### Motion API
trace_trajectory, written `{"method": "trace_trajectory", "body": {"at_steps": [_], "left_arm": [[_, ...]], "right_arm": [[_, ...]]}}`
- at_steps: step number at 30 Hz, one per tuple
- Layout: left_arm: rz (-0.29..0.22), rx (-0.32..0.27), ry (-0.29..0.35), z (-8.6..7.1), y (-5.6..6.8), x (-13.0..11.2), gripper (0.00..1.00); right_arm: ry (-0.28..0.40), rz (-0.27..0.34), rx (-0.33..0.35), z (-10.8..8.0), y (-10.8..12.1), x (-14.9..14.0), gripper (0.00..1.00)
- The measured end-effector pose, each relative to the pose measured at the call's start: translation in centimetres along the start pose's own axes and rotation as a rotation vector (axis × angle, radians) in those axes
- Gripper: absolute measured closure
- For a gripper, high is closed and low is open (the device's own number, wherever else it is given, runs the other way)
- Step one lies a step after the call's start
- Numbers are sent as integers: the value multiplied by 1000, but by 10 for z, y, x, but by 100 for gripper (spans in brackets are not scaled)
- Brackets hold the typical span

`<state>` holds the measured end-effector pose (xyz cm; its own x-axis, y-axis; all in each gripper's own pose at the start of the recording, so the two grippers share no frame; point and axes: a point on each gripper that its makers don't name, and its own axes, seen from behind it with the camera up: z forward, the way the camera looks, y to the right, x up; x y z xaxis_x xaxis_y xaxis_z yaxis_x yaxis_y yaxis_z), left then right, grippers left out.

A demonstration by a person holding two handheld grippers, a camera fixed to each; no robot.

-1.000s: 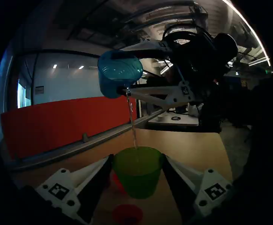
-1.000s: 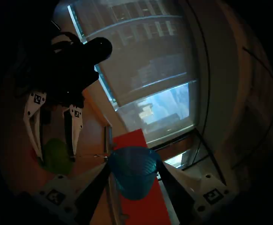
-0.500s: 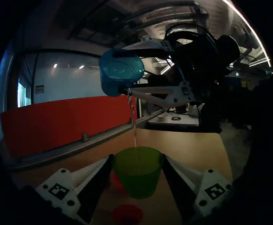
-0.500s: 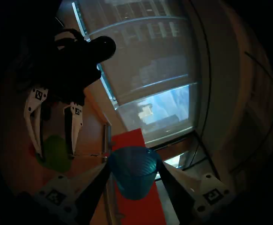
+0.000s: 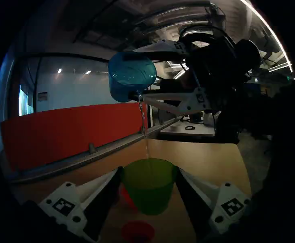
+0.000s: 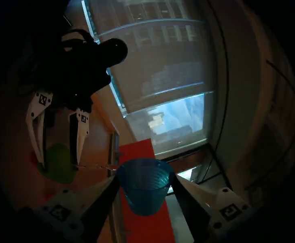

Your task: Pour water

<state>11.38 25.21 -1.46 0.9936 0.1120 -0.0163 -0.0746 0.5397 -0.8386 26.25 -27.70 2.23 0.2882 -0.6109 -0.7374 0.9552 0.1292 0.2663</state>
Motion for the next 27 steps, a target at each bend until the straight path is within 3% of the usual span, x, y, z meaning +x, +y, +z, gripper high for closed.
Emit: {"method": "trace_trajectory", "body": {"at_steps": [27], "left_arm": [[3,-4,-3,3,1,0,10]], "right_arm": [[-6,-77,-19,0,8,-1,9]]}}
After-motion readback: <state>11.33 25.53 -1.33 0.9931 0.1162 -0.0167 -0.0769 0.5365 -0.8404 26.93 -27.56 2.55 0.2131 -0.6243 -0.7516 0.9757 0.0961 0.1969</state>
